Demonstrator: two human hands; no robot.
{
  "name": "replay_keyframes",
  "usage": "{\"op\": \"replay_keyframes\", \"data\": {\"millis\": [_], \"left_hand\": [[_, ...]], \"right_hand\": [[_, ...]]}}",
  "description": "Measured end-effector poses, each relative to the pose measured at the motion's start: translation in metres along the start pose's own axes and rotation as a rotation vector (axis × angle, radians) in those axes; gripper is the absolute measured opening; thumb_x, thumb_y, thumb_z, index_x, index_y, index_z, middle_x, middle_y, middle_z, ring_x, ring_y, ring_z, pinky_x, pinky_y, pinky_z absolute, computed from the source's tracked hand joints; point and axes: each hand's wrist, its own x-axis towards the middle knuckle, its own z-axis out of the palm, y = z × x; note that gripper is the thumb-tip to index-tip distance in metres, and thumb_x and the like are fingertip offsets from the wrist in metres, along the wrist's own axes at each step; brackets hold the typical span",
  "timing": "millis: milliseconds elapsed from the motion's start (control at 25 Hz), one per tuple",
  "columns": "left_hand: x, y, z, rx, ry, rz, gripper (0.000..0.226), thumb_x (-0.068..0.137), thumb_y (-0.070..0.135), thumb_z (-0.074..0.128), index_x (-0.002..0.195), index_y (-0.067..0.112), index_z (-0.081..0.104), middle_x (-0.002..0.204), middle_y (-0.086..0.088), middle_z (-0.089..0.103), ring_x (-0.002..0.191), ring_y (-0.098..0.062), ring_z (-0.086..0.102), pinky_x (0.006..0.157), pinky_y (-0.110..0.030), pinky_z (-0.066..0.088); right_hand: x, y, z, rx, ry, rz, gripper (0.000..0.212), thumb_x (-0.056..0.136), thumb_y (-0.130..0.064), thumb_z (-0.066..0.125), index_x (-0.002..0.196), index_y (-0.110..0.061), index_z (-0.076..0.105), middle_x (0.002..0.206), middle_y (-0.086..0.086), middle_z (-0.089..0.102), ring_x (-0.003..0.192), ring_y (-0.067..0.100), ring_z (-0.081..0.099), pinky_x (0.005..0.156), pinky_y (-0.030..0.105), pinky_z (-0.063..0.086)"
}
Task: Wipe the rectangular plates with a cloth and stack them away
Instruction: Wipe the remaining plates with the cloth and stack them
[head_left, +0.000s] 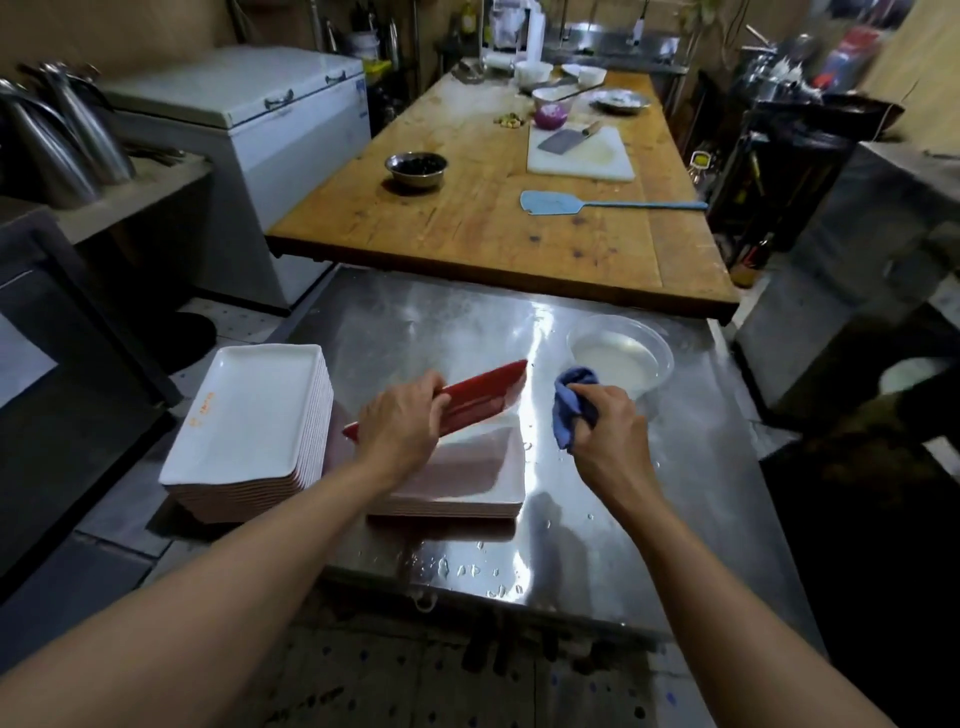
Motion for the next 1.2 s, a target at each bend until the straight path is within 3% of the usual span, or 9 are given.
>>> {"op": "replay_keyframes", "data": {"millis": [120,240,360,520,600,720,960,1080,1200], "left_hand": [[0.004,0.009,-0.027,-0.394,0.056,-0.181,0.012,0.093,0.020,0.050,0.087,0.012,0.056,0.082,-0.007,0.061,0.078,-0.027,0.054,0.069,-0.037,0.040],[0.002,0.017,-0.055,-0.678,0.050,-0.258,0.013,0.093,0.012,0.049,0.083,0.010,0.057,0.073,0.000,0.056,0.072,-0.018,0.050,0.069,-0.032,0.039],[-0.003,0.021,-0.074,-0.804,0.048,-0.286,0.015,0.094,0.012,0.048,0.084,0.009,0.059,0.076,-0.004,0.058,0.071,-0.017,0.051,0.070,-0.032,0.040],[-0.007,0.018,-0.096,-0.893,0.070,-0.280,0.019,0.094,0.008,0.048,0.078,0.011,0.058,0.071,-0.006,0.057,0.067,-0.017,0.050,0.065,-0.030,0.040],[-0.009,0.014,-0.107,-0.943,0.076,-0.290,0.023,0.095,0.008,0.047,0.076,0.014,0.058,0.070,-0.004,0.058,0.066,-0.017,0.052,0.065,-0.031,0.043],[-0.008,0.008,-0.119,-1.049,0.082,-0.350,0.023,0.096,0.008,0.046,0.077,0.012,0.059,0.073,-0.011,0.060,0.070,-0.024,0.055,0.072,-0.040,0.048],[-0.005,0.001,-0.137,-1.314,0.062,-0.446,0.023,0.096,0.006,0.045,0.077,0.008,0.059,0.067,-0.010,0.059,0.062,-0.021,0.055,0.067,-0.035,0.049],[-0.006,0.000,-0.141,-1.343,0.049,-0.453,0.023,0.097,0.008,0.045,0.079,0.009,0.060,0.067,-0.007,0.063,0.061,-0.019,0.060,0.063,-0.034,0.052],[-0.006,0.004,-0.144,-1.396,0.049,-0.476,0.024,0.097,0.010,0.044,0.079,0.009,0.059,0.070,-0.009,0.064,0.065,-0.021,0.062,0.067,-0.037,0.055]], "right_hand": [[0.011,-0.021,-0.011,0.052,0.044,-0.010,0.028,0.081,0.007,0.056,0.105,-0.003,0.067,0.104,0.014,0.064,0.098,0.025,0.057,0.084,0.019,0.038],[0.021,-0.059,-0.020,0.126,0.094,-0.170,0.034,0.077,0.009,0.059,0.108,-0.005,0.066,0.110,0.010,0.065,0.104,0.020,0.057,0.088,0.013,0.036],[0.029,-0.096,-0.019,0.147,0.101,-0.320,0.034,0.077,0.006,0.063,0.110,-0.003,0.065,0.119,0.011,0.061,0.113,0.022,0.054,0.096,0.025,0.041],[0.043,-0.130,-0.012,0.035,0.025,-0.489,0.024,0.081,-0.002,0.063,0.105,-0.001,0.061,0.124,0.014,0.055,0.123,0.031,0.045,0.105,0.042,0.033],[0.049,-0.144,-0.008,-0.003,-0.016,-0.541,0.023,0.084,-0.009,0.057,0.106,-0.002,0.058,0.122,0.015,0.055,0.117,0.032,0.047,0.099,0.046,0.035],[0.056,-0.158,-0.003,-0.122,0.015,-0.609,0.023,0.088,-0.019,0.048,0.106,-0.007,0.056,0.110,0.012,0.056,0.093,0.029,0.049,0.079,0.038,0.037],[0.066,-0.157,-0.005,-0.249,0.021,-0.564,0.033,0.098,-0.035,0.034,0.099,-0.009,0.054,0.099,0.010,0.058,0.087,0.029,0.050,0.078,0.044,0.039],[0.063,-0.143,-0.012,-0.120,0.014,-0.509,0.022,0.098,-0.023,0.043,0.094,-0.003,0.053,0.095,0.013,0.059,0.089,0.032,0.052,0.082,0.047,0.040],[0.056,-0.146,-0.013,0.047,0.094,-0.391,0.016,0.092,-0.016,0.047,0.100,-0.002,0.046,0.104,0.007,0.047,0.097,0.029,0.047,0.086,0.039,0.038]]}}
